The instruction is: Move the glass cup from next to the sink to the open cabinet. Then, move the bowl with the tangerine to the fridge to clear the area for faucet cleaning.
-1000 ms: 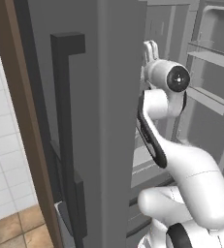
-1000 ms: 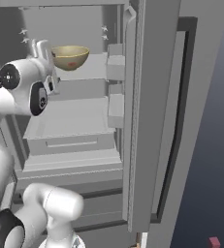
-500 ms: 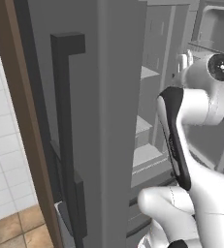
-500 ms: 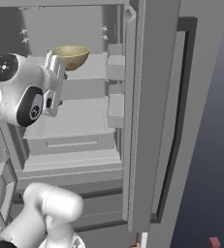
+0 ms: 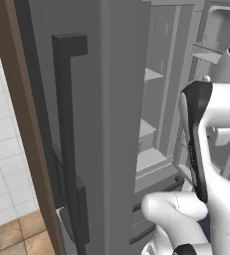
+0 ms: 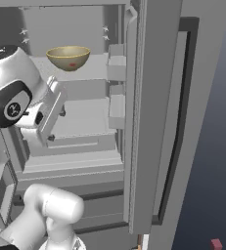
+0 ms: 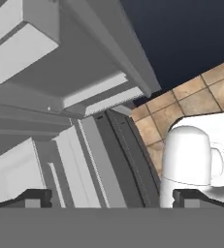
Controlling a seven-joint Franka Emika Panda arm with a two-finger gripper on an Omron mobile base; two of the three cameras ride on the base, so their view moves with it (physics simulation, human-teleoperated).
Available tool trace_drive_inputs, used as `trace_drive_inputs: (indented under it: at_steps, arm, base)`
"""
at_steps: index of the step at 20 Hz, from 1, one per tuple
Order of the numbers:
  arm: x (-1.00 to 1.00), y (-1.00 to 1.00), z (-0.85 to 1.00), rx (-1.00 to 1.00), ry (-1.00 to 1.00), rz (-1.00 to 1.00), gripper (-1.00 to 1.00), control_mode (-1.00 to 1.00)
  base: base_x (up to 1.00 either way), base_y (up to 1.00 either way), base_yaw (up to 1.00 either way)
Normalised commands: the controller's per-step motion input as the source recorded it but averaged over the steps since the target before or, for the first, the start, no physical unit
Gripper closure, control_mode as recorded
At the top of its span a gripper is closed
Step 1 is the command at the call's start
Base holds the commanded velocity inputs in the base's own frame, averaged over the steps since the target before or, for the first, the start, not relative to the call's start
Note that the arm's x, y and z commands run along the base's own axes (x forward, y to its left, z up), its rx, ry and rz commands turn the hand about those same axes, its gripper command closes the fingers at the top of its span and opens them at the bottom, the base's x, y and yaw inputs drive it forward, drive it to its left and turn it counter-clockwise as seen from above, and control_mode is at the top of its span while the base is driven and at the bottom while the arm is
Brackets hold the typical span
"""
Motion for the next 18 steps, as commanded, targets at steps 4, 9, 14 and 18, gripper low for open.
trace_drive_inputs:
  at_steps: [4,9,14,18]
  arm:
    - [-1.0,0.0,-1.0,-0.19,0.11,0.0,-1.0,-1.0]
    - [-1.0,0.0,-0.86,-0.09,0.02,-0.03,-1.0,-1.0]
    - [0.0,0.0,0.0,0.0,0.0,0.0,-1.0,1.0]
    - [0.0,0.0,0.0,0.0,0.0,0.0,-1.0,1.0]
  base:
    - [0.0,0.0,0.0]
    - [0.0,0.0,0.0]
    - [-1.0,-0.23,-0.44]
    - [-1.0,-0.15,-0.61]
